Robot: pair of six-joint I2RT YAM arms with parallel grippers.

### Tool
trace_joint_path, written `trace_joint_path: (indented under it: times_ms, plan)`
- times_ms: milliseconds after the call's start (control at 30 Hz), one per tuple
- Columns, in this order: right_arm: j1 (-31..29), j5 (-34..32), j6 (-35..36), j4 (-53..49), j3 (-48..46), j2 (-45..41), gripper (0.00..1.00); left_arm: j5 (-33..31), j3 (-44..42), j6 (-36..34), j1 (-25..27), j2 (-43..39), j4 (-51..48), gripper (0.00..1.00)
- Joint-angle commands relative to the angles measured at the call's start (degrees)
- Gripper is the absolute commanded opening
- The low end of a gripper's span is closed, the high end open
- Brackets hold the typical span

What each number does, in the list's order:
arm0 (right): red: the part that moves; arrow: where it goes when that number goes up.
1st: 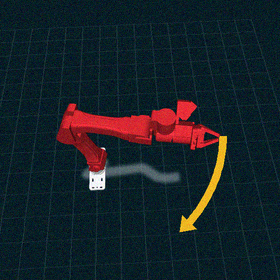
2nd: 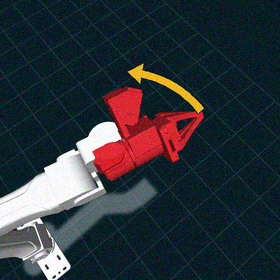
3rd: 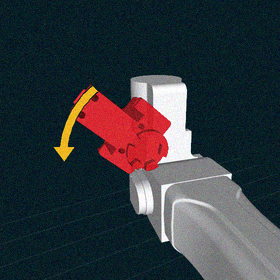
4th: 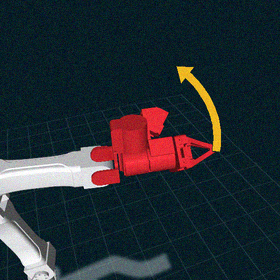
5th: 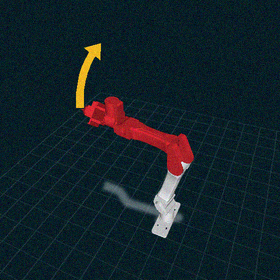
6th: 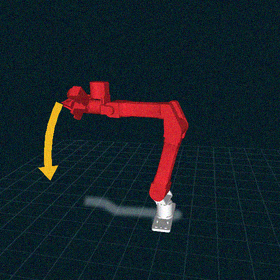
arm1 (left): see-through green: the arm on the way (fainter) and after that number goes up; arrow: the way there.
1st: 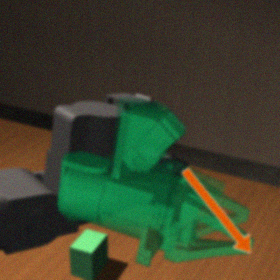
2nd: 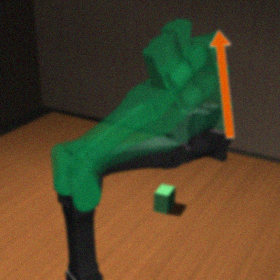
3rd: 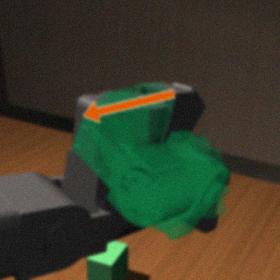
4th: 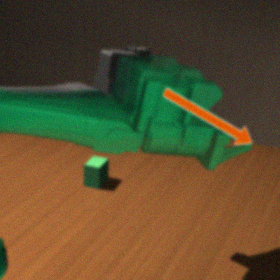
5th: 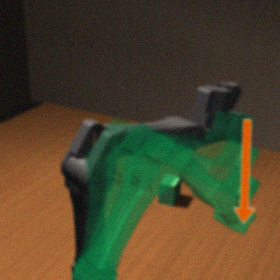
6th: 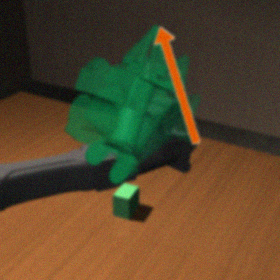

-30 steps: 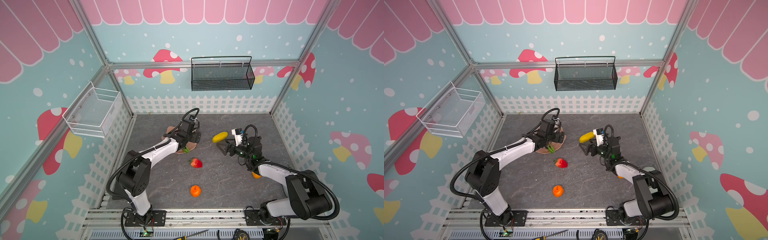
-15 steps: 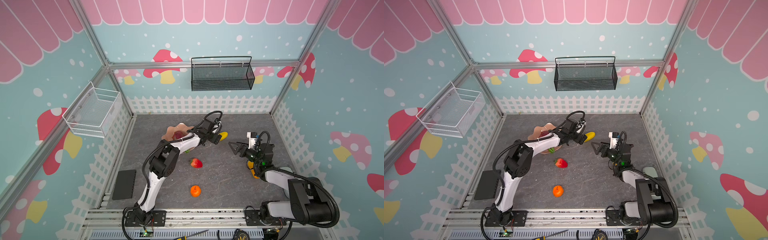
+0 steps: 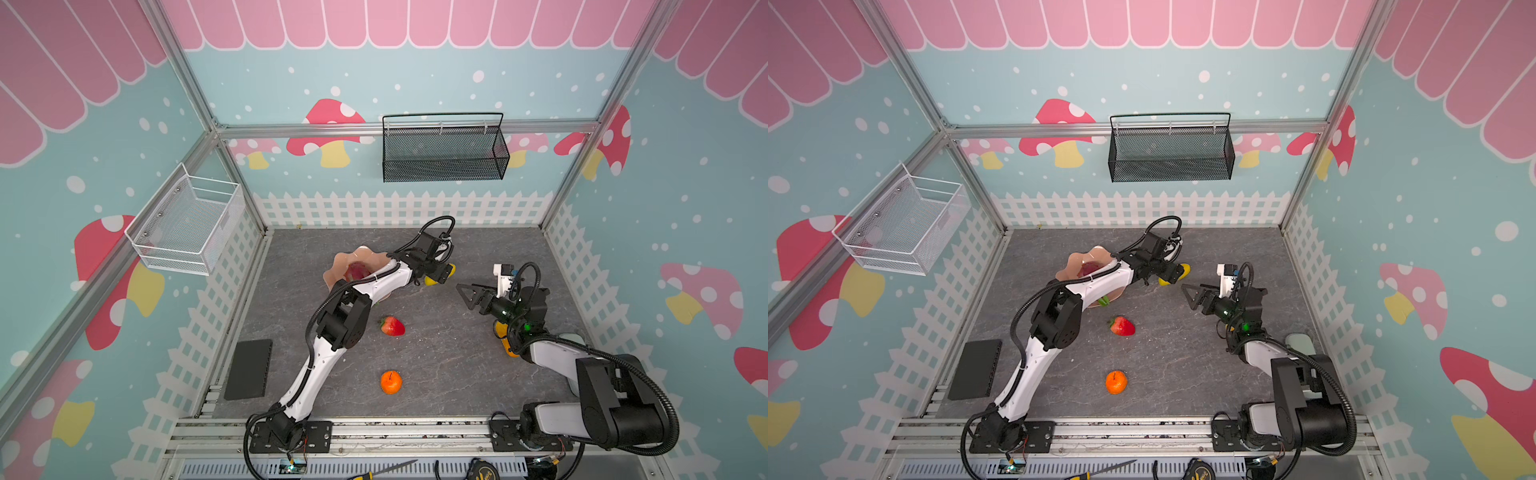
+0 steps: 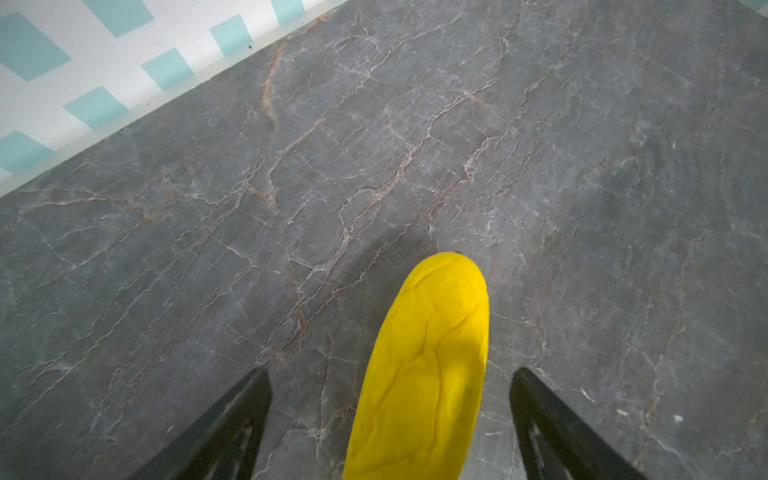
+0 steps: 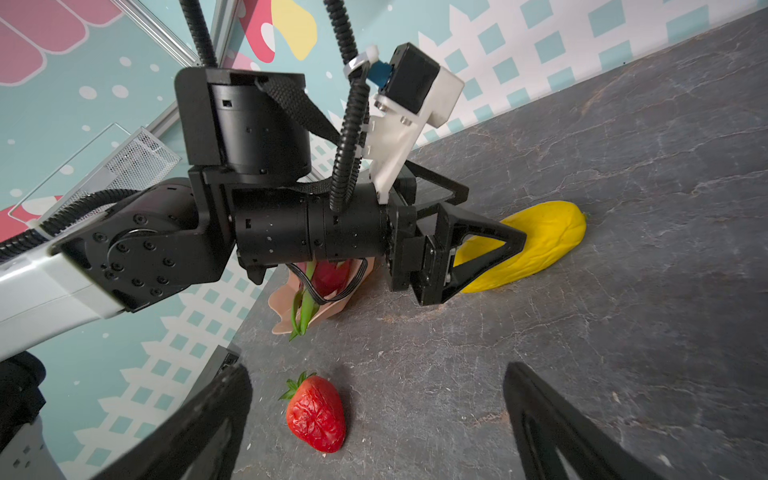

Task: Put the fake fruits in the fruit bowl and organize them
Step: 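Release the dragon fruit and grasp the yellow fruit with the left gripper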

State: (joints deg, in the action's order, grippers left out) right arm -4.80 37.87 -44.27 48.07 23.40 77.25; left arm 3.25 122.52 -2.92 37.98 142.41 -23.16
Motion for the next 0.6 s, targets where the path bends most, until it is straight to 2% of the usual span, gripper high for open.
trace_joint_path:
  times_ms: [0,300,567]
  plan:
    - [0.35,0.97,-0.68,1.72,0.25,0.16,0.98,-0.06,3.56,0.05,0.49,2.52,-7.56,0.89]
    - [0.32,1.34,-0.55,1.59,0.43,0.17,0.98,-1.26,5.80,-1.18,0.64,4.01,-12.76,0.89]
    - [0.37,1.51,-0.23,1.35,0.59,0.16,0.98,-0.33,11.80,-3.37,0.67,7.26,-17.53,0.82]
